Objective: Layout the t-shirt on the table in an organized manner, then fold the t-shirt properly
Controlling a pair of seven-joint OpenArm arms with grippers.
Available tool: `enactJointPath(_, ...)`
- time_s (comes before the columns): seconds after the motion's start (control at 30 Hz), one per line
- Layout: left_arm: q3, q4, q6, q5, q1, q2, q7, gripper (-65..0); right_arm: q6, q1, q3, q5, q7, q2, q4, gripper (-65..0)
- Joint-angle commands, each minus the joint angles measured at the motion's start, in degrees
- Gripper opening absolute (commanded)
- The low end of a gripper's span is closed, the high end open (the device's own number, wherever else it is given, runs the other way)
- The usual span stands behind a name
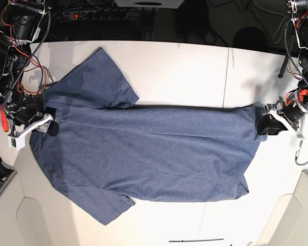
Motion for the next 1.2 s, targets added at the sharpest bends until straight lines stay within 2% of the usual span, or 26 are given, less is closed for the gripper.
enactJointPath(0.0,-1.7,2.4,-0.5,-1.7,-1.2,-1.6,-1.3,-33.2,0.2,1.4,0.5,0.6,1.0,0.9,2.2,-30.1)
enactJointPath(0.13,-8.8,8.4,-0.5,-4.0,-1.2,-1.7,2.2,-33.2,0.8,1.4,0.8,1.9,-3.2,0.9,8.9,-30.2)
enactJointPath(0.27,-16.3,12.4,-3.5,-10.0,-0.9,-1.7,10.1,-33.2,0.7,-1.5,0.8,4.7,-15.1,0.9,17.0,-35.8)
enactJointPath(0.33,-19.2,13.3,-3.9,-13.9,0.0,-1.9,12.3,-33.2,0.7,-5.6,0.8,8.2,-18.1,0.9,21.5,-38.0)
enactJointPath(0.47,-22.6,13.3,-3.9,-16.8,3.3,-2.8,12.5,-33.2,0.5,-16.6,0.9,9.1,-17.5,-0.4,28.6,-37.9)
enactJointPath(0.57,-23.2,13.3,-3.9,-16.8,5.8,-3.2,12.5,-33.2,0.5,-24.2,2.5,7.3,-12.2,-2.3,29.4,-37.9)
enactJointPath(0.63,-23.2,13.3,-3.9,-16.8,7.3,-3.3,12.5,-33.2,-1.2,-27.6,4.8,6.1,-8.1,-4.2,28.9,-37.9)
enactJointPath(0.7,-23.2,13.3,-3.9,-16.9,8.5,-3.3,12.5,-33.2,-4.2,-28.6,8.3,8.5,-6.6,-6.0,27.3,-37.8)
enactJointPath(0.8,-23.2,13.3,-3.9,-17.3,9.3,-3.2,12.5,-33.2,-3.5,-27.3,12.9,16.8,-6.9,-7.4,21.2,-35.1)
enactJointPath(0.93,-23.2,13.3,-3.9,-18.3,9.3,-3.3,12.7,-33.2,-1.8,-21.9,14.0,23.2,-7.2,-7.4,6.4,-32.2)
enactJointPath(1.07,-23.2,13.3,-3.9,-18.6,9.3,-3.3,12.7,-33.2,2.5,-16.0,13.4,28.1,-11.3,-8.1,-7.9,-32.3)
enactJointPath(1.13,-23.2,13.3,-3.9,-18.6,9.3,-3.3,12.8,-33.2,5.1,-14.4,12.3,30.8,-14.4,-8.7,-12.0,-33.5)
enactJointPath(1.17,-23.2,13.3,-3.9,-18.6,9.3,-3.3,12.8,-33.2,5.6,-14.1,11.3,32.0,-15.9,-9.0,-12.9,-36.3)
